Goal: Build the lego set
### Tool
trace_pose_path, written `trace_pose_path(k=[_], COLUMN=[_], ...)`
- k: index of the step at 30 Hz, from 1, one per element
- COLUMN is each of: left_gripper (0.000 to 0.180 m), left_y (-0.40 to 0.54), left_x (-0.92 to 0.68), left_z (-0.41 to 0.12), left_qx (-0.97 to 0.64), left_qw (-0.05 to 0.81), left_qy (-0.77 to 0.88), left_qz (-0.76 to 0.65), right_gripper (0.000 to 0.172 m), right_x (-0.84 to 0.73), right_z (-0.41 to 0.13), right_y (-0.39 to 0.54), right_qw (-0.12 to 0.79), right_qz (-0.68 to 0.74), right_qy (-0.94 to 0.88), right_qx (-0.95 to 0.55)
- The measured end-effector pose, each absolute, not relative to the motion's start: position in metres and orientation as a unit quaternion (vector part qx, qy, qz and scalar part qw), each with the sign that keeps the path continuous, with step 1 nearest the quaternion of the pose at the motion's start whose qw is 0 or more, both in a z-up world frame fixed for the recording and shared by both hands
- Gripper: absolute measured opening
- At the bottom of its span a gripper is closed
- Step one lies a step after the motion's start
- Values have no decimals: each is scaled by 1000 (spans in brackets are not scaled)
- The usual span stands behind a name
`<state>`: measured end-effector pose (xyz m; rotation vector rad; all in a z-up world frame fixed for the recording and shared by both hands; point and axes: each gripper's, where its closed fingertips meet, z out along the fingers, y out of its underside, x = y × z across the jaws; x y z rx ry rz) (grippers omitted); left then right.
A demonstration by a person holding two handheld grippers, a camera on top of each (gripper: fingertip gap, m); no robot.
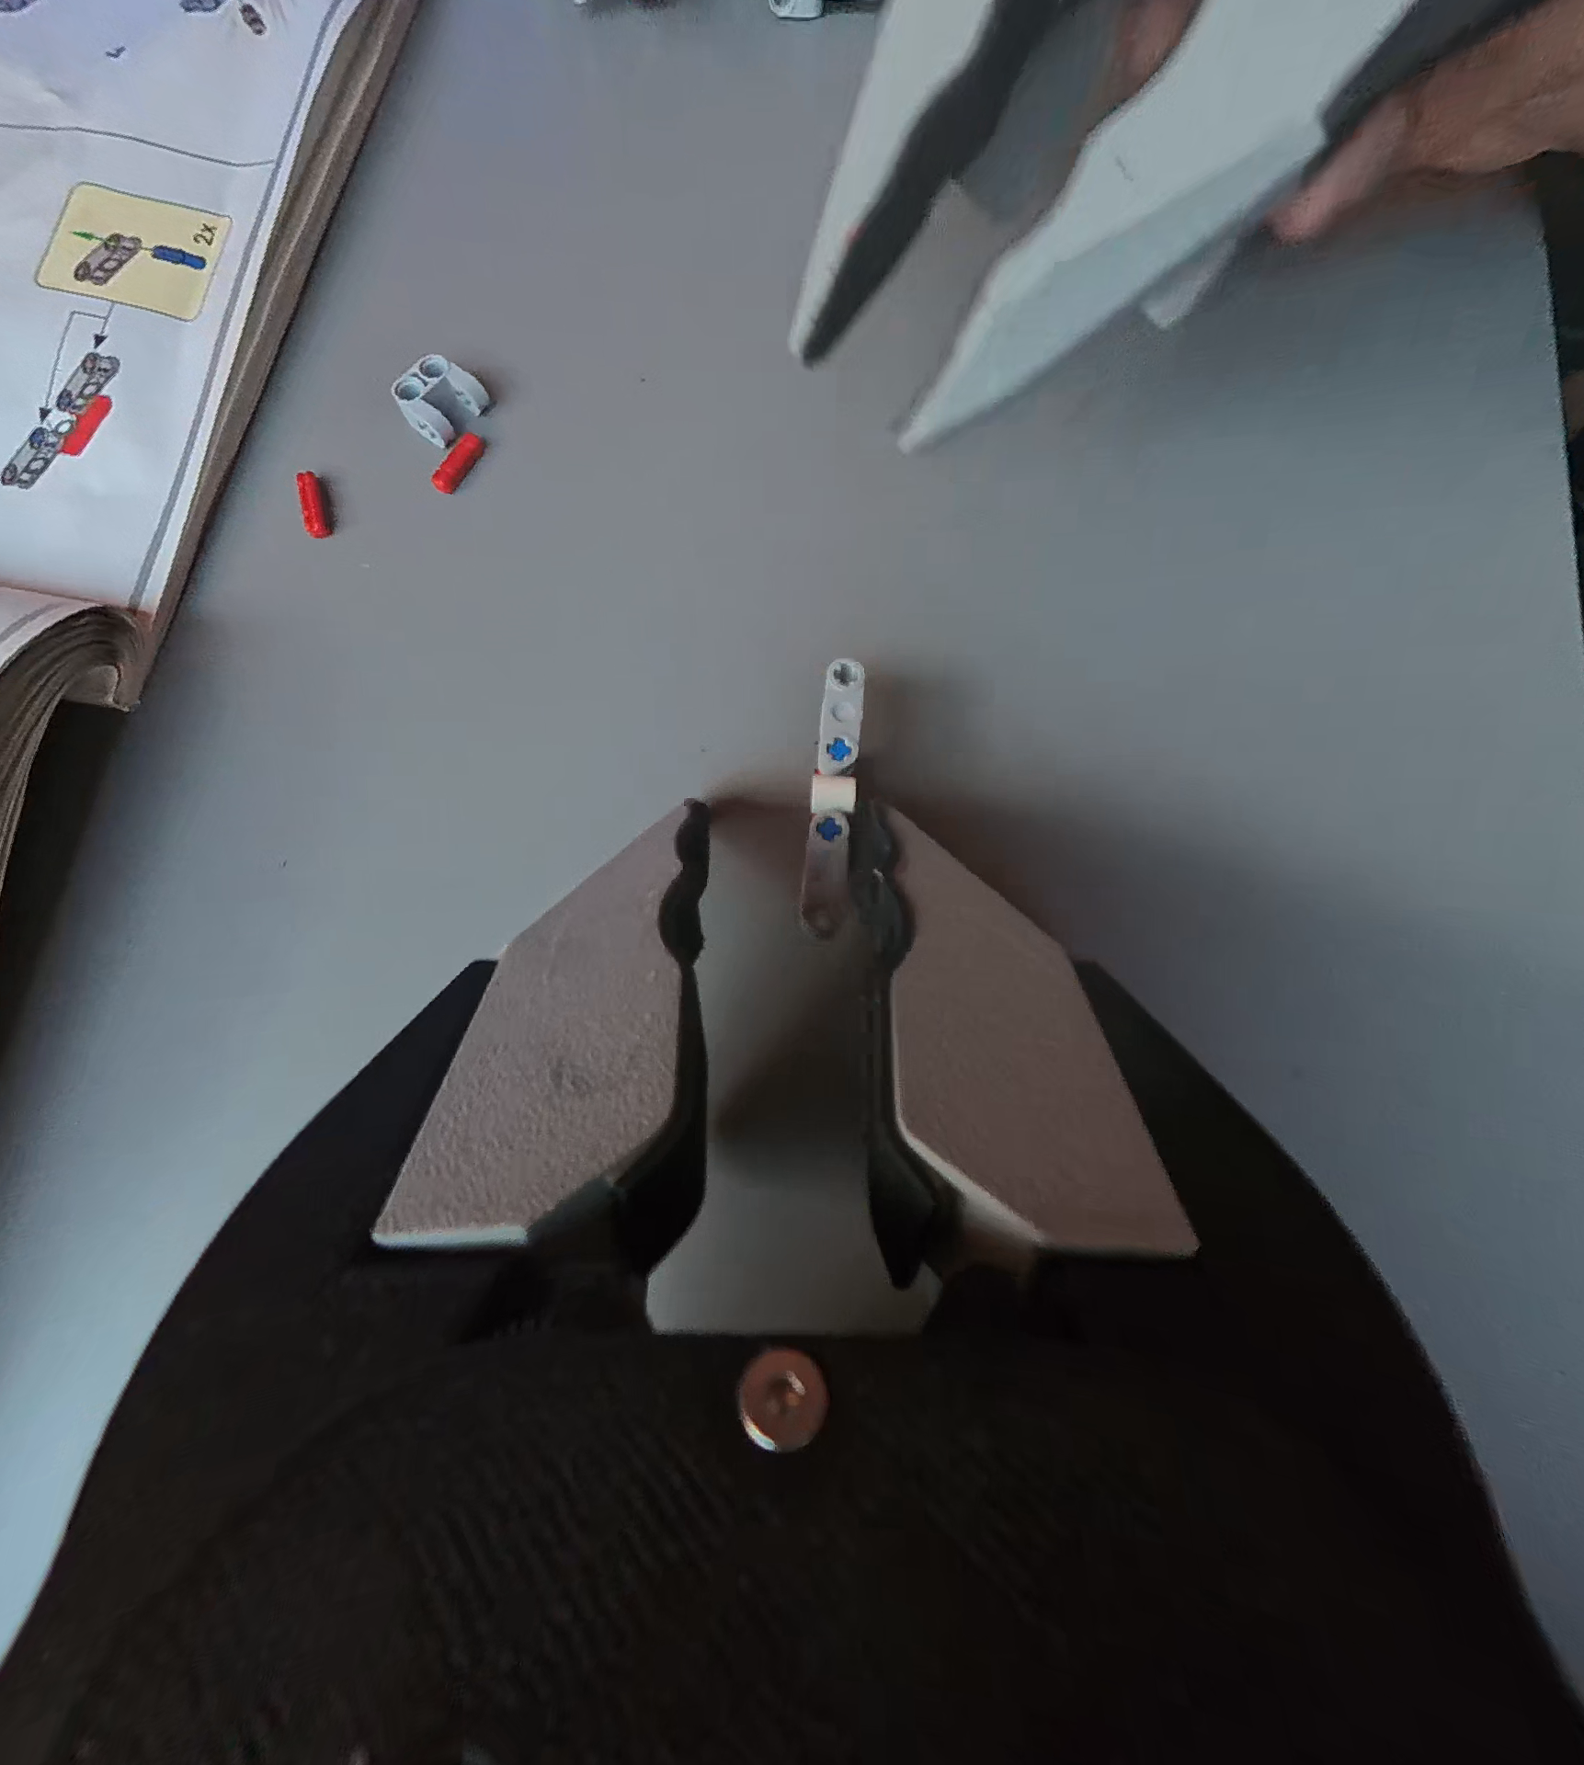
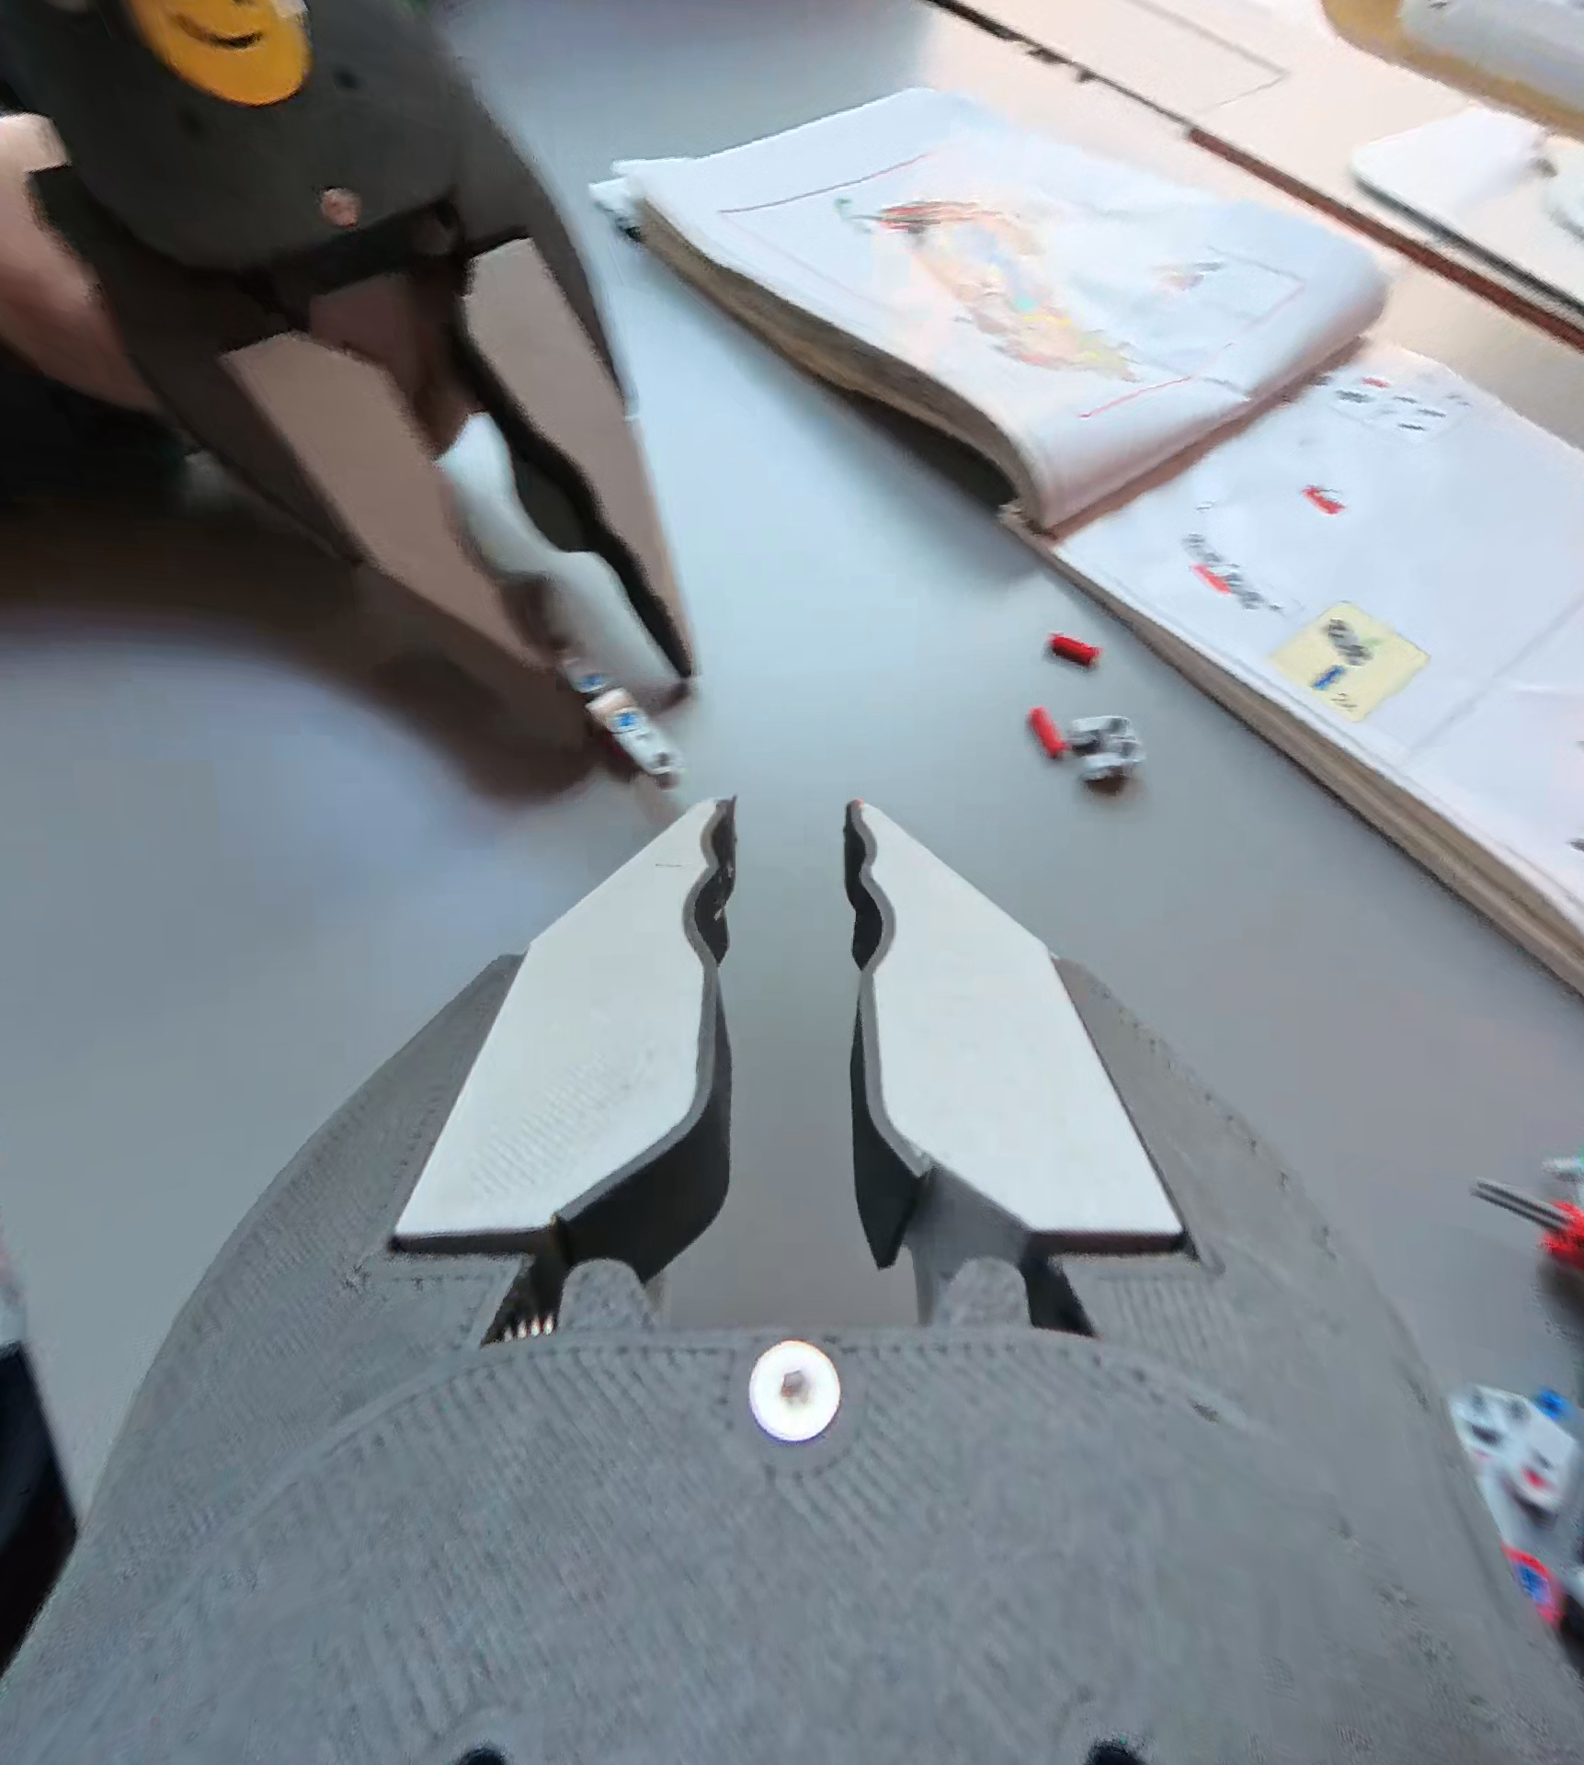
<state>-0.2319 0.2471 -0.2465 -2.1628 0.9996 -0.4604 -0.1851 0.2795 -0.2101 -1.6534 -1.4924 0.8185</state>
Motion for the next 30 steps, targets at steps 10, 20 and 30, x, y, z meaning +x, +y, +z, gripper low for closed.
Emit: trace_pose_path(k=[10, 20, 30], left_gripper=[33, 31, 25], left_y=[212, 204, 189], left_x=[-267, -277, -294], left_z=[-228, -230, -226], left_qx=[-848, -852, -866], left_qw=[386, 386, 362], left_qy=[317, 313, 318], left_qz=[-175, -168, -136], right_gripper=[21, 24, 33], right_x=[-198, -211, -210], right_z=[-225, -249, -243], right_y=[368, 387, 382], right_qw=[291, 234, 220], right_qz=[196, 138, 157], right_qy=[-625, -697, -703], right_qx=[-697, -663, -658])
